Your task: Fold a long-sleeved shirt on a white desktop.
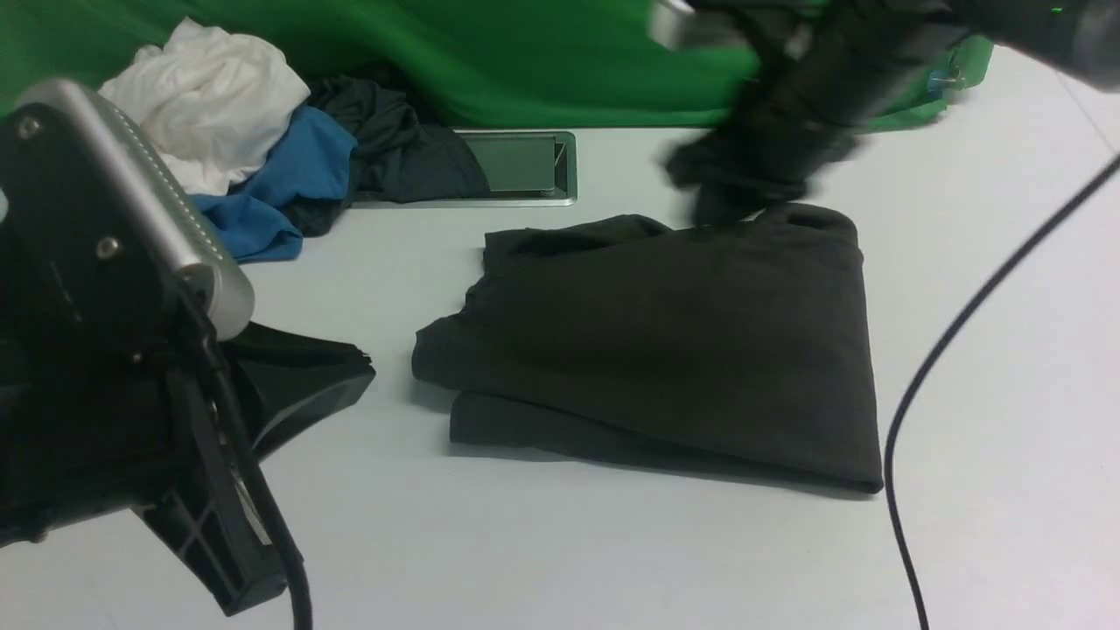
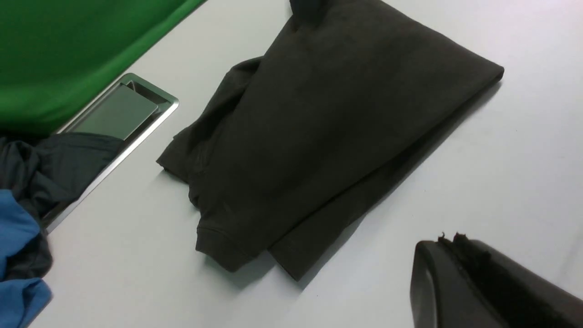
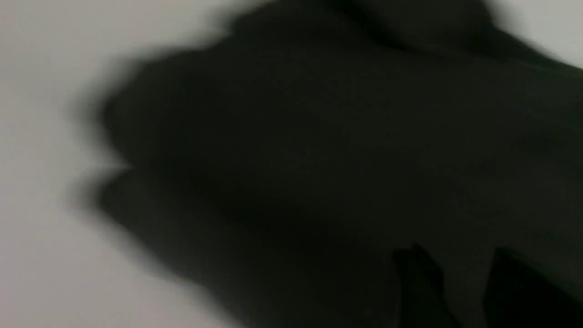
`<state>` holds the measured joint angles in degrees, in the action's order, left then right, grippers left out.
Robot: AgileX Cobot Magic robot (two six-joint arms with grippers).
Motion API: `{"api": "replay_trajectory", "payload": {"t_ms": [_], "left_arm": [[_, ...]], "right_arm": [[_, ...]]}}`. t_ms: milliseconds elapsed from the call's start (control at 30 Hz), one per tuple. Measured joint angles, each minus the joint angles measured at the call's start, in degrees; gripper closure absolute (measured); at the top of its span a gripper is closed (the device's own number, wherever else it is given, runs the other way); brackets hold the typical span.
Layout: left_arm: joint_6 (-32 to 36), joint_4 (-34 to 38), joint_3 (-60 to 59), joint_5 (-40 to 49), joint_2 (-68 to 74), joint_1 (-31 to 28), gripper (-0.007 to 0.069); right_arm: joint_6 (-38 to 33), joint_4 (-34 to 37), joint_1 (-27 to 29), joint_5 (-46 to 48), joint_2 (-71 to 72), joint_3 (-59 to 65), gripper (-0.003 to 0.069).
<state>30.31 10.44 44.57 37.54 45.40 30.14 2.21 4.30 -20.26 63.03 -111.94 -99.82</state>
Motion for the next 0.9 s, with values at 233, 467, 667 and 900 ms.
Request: {"api": "replay_trajectory", "payload": {"t_ms": [233,467,667,900], "left_arm": [[0.00,-0.81,0.00,0.00,0.00,0.00,0.0606],[0.00,-1.63,-0.04,0.00,0.00,0.00,0.0606],[-1.10,-1.63,-0.04,0.65,0.00,0.00,0.0606],[-3.98,-1.69,-0.04,2.08,-0.49,0.00,0.0606]], "right_arm": [[11.29,-7.91,7.66,-10.33,-3.65,7.31,0.0289],[1.06,11.14,14.81,-22.07,-9.34,7.47,0.0204],[0.47,13.11,15.80,-24.01,-12.72,7.47,0.0186],[-3.22,13.40,15.80,-28.15,-13.42,5.83,0.0186]]}}
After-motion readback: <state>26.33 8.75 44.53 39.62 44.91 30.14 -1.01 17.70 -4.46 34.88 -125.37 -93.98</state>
